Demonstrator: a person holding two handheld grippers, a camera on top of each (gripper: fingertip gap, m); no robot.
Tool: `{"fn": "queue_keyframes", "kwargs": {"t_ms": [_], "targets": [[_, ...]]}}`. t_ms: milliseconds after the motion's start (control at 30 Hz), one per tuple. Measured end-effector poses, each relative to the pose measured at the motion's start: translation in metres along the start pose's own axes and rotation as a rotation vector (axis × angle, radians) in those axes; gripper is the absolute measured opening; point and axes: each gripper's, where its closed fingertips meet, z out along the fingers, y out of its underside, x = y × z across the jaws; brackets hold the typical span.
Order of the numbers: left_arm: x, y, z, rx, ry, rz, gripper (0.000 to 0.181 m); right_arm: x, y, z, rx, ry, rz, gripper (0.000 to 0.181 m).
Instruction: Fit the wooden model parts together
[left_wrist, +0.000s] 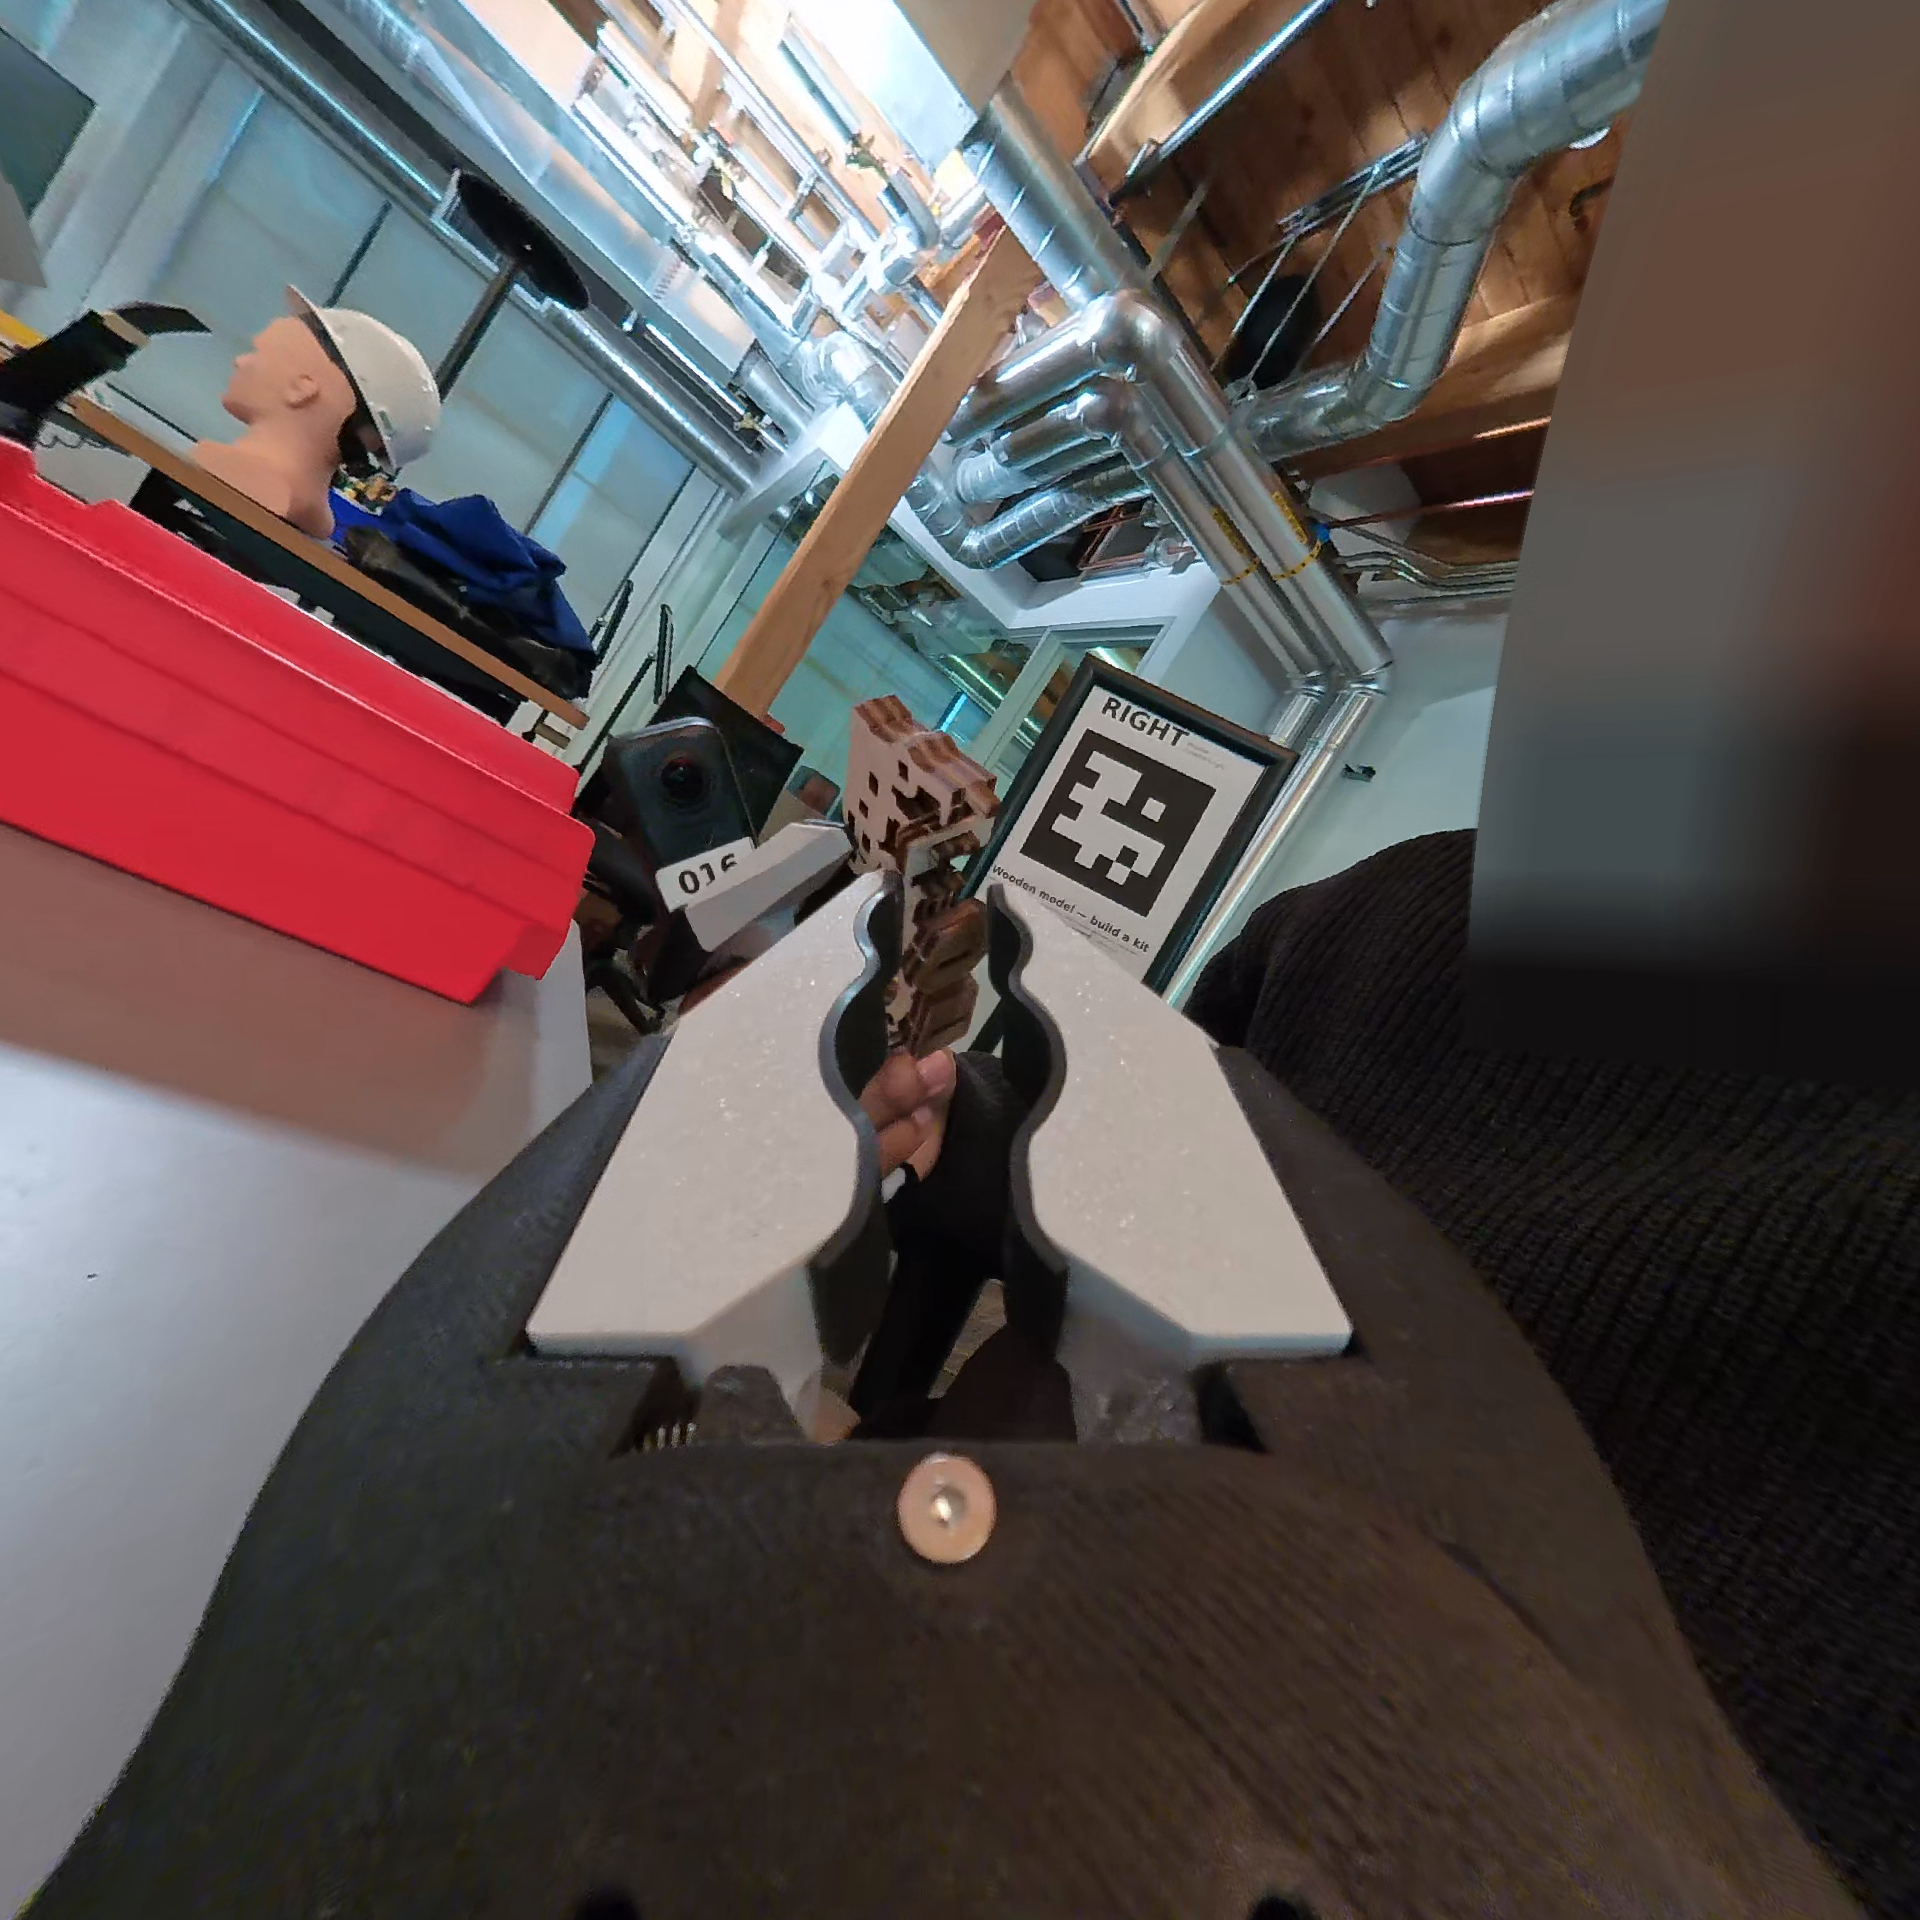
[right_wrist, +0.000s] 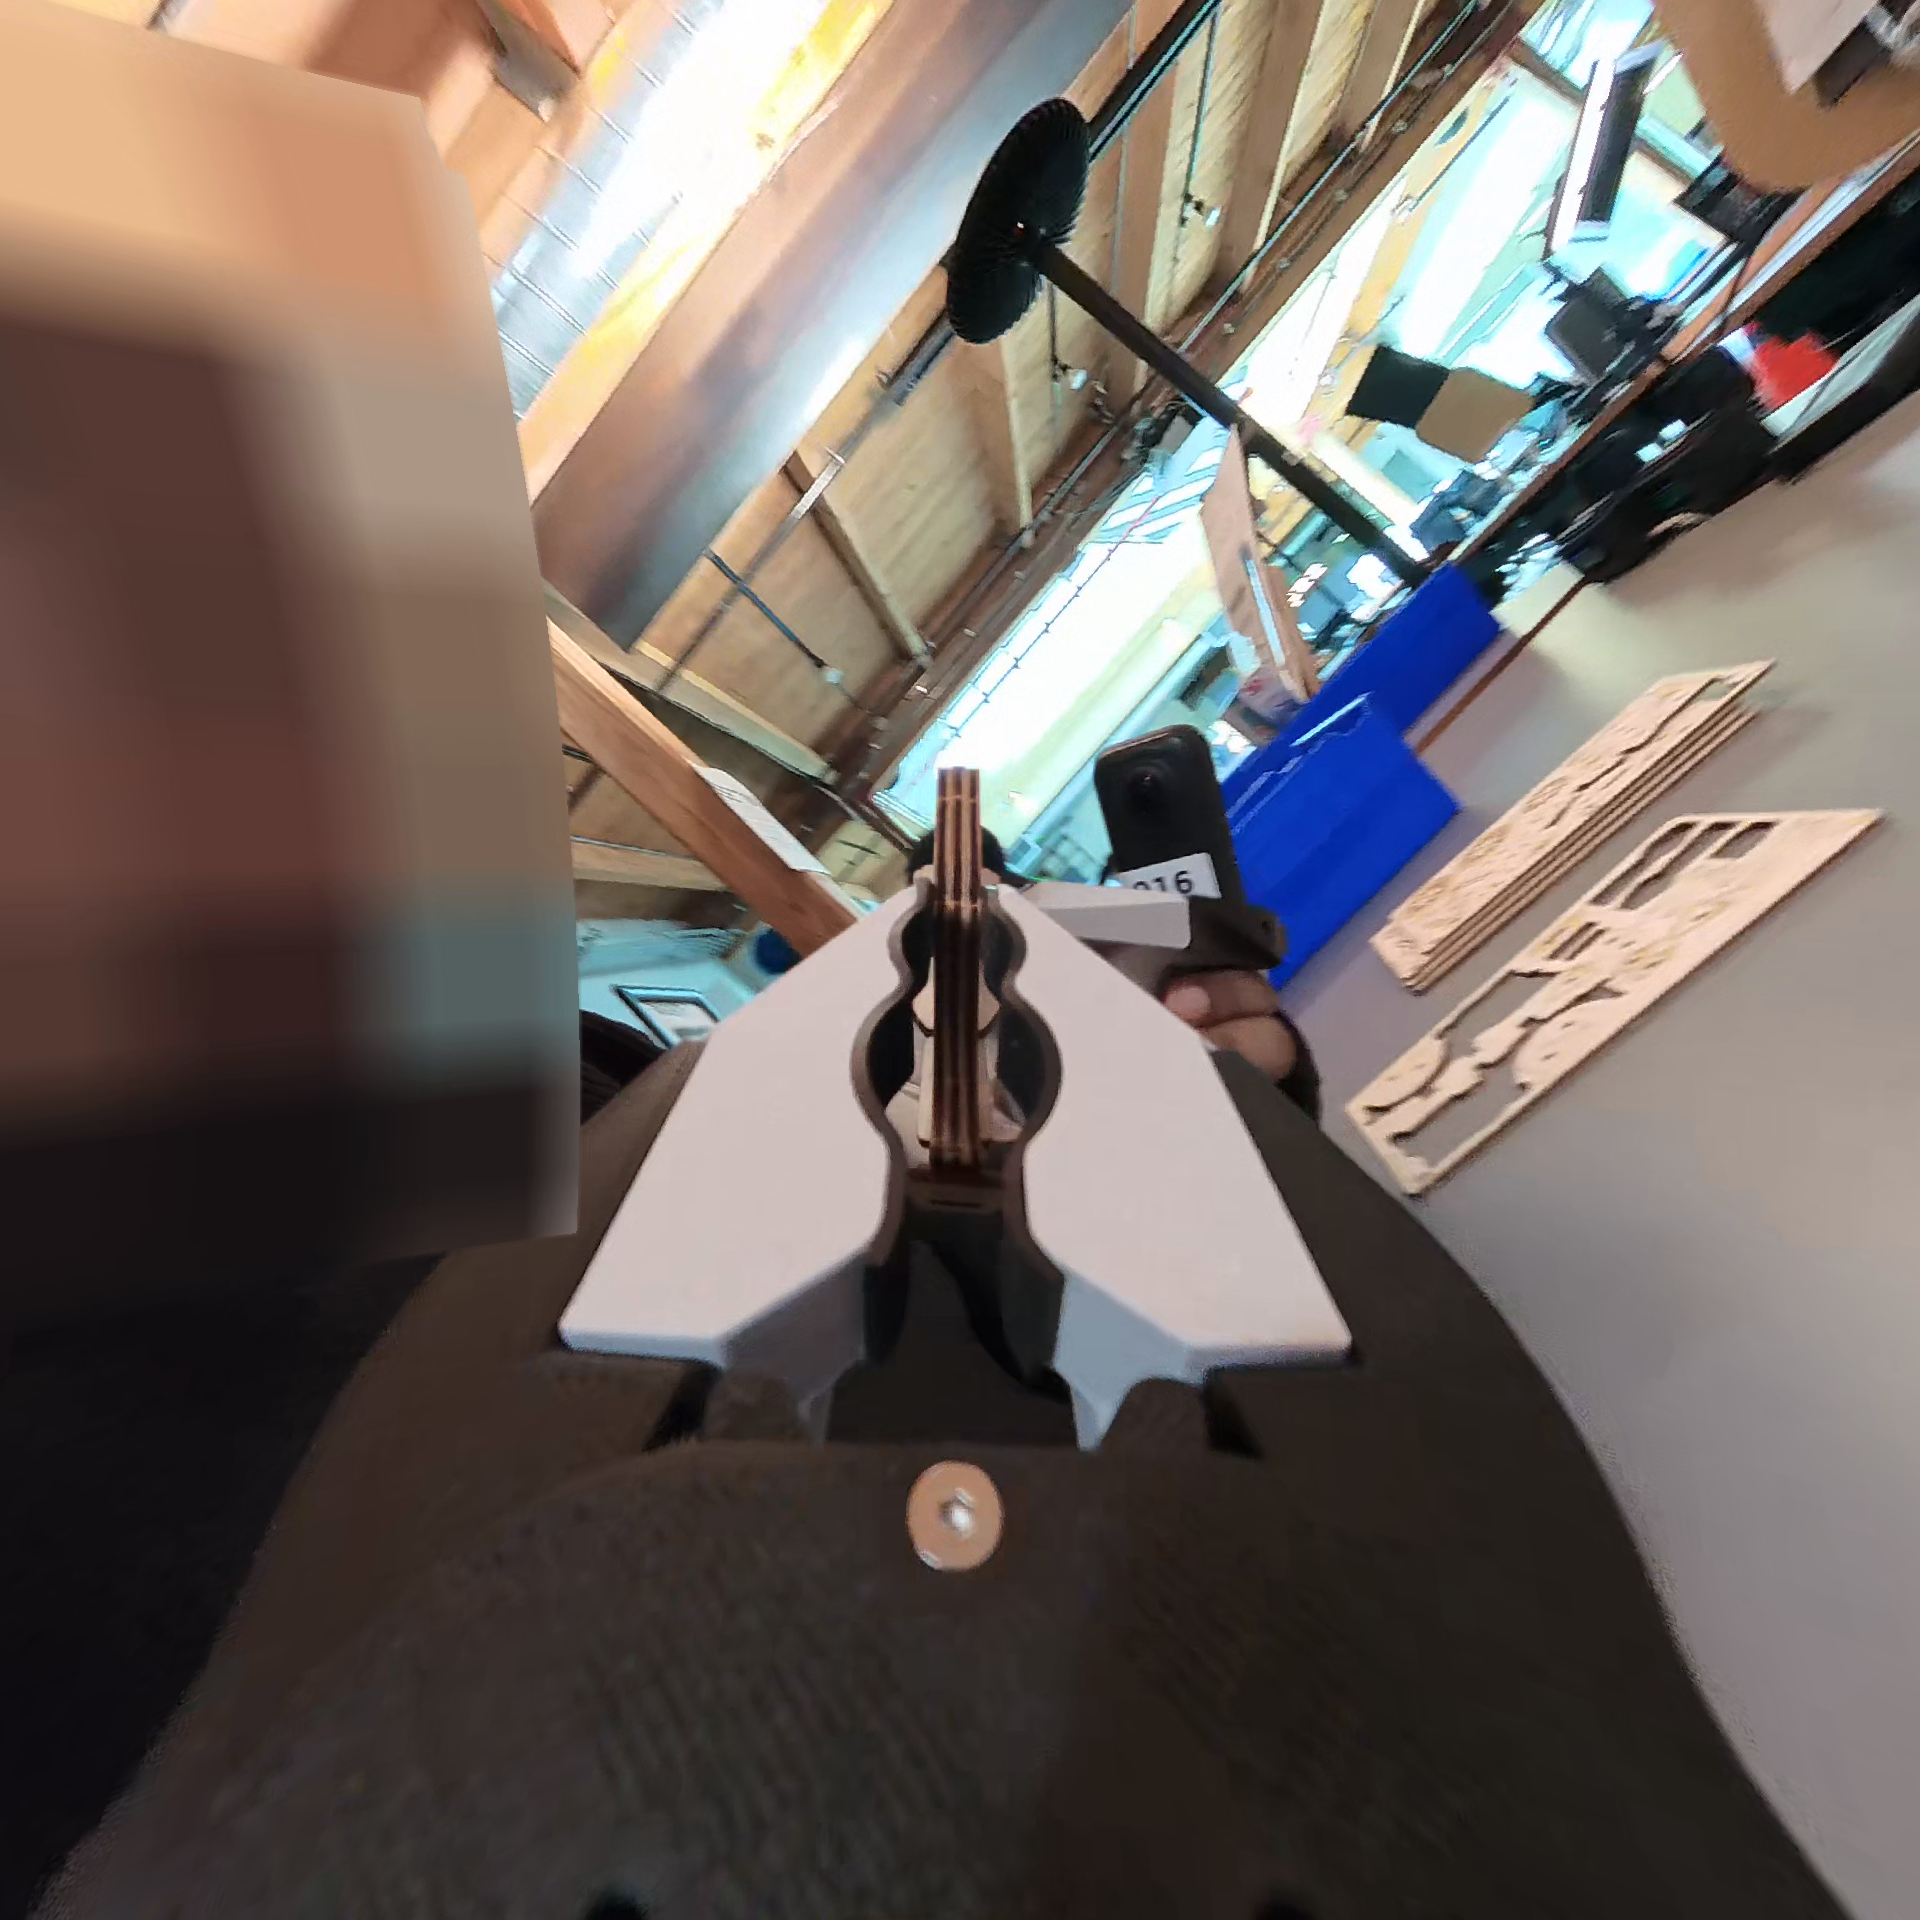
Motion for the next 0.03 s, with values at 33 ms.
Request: {"fn": "queue_keyframes", "kwargs": {"t_ms": [33], "targets": [[0.0001,-0.0012,-0.0007,0.002,-0.004,0.007,0.012,-0.0004,-0.0008,-0.0007,0.006,-0.011,0.023,0.008]]}}
